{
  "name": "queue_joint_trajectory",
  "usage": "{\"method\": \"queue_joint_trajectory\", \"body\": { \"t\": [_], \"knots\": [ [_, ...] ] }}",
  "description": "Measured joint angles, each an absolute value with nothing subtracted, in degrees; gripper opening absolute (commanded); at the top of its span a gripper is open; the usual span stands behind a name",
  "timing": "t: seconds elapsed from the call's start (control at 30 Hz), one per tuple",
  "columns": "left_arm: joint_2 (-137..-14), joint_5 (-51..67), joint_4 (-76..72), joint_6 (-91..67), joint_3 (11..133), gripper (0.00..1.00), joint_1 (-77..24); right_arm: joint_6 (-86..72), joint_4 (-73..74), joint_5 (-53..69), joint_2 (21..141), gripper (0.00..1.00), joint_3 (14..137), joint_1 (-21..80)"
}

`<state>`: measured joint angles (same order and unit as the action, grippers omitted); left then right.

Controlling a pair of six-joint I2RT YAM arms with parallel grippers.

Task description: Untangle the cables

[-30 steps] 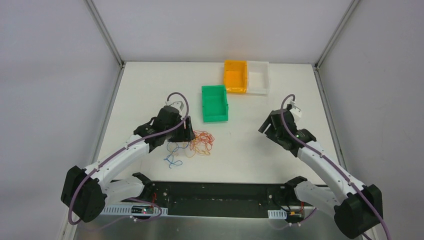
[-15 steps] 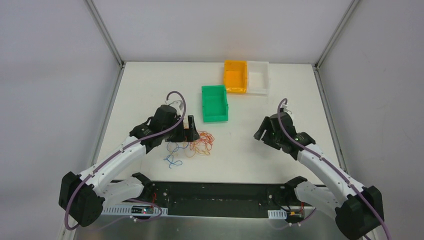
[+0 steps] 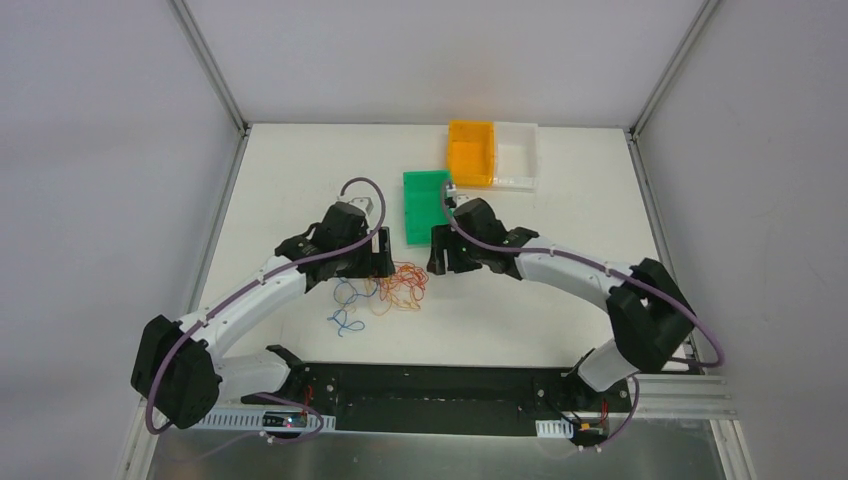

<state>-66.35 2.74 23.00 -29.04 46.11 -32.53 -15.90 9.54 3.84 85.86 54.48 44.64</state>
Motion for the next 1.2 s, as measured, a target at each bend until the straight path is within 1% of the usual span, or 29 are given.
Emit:
{"method": "queue_joint_trajectory", "body": {
  "t": [0.27,0.3,0.33,0.37,0.4,0.43,0.47,0.57,0.63,0.67,0.8,0.93,1.07,1.2],
  "knots": [
    [-70.9,2.2,22.9,-28.5,46.7,0.74,-32.0,-8.2,6.0,6.5,98.1,0.64,61.1,48.8],
    [-71.7,2.3,22.8,-28.4,46.8,0.72,-31.7,-7.7,5.7,6.7,99.3,0.61,61.7,49.2],
    [-72.6,2.3,22.7,-28.3,47.0,0.70,-31.4,-7.3,5.6,6.9,100.3,0.54,62.3,49.7],
    [-73.5,2.3,22.4,-28.1,47.2,0.66,-31.3,-6.9,5.5,7.0,101.3,0.41,62.8,50.1],
    [-74.3,2.3,22.0,-27.9,47.2,0.60,-30.9,-6.5,5.4,6.9,102.2,0.28,63.2,50.4],
    [-74.9,2.3,21.7,-27.9,47.3,0.54,-30.6,-6.1,5.4,6.8,102.8,0.16,63.6,50.6],
    [-75.6,2.2,21.4,-27.8,47.3,0.47,-30.5,-6.5,5.3,6.3,103.6,0.08,64.0,50.7],
    [-76.7,2.0,20.4,-27.7,47.3,0.26,-29.9,-7.6,5.3,2.6,103.9,0.00,64.1,50.7],
    [-77.1,0.9,19.9,-27.7,47.3,0.06,-29.6,-9.1,4.5,-0.6,103.2,0.00,63.3,50.3],
    [-77.2,0.4,19.7,-27.9,47.3,0.00,-29.3,-10.3,4.2,-2.1,102.2,0.00,62.0,49.8],
    [-77.4,-1.7,18.8,-28.2,47.3,0.00,-27.2,-15.0,5.1,-7.8,93.9,0.00,54.6,45.9],
    [-77.3,-3.4,18.1,-28.4,47.3,0.00,-24.9,-20.2,10.6,-14.6,83.5,0.00,49.7,40.7],
    [-75.8,-4.0,17.8,-28.6,45.8,0.00,-22.2,-24.6,17.0,-20.0,76.4,0.00,48.2,35.6],
    [-71.5,-4.8,18.5,-29.2,43.9,0.00,-18.5,-30.3,25.1,-25.4,69.9,0.00,47.4,26.3]
  ]
}}
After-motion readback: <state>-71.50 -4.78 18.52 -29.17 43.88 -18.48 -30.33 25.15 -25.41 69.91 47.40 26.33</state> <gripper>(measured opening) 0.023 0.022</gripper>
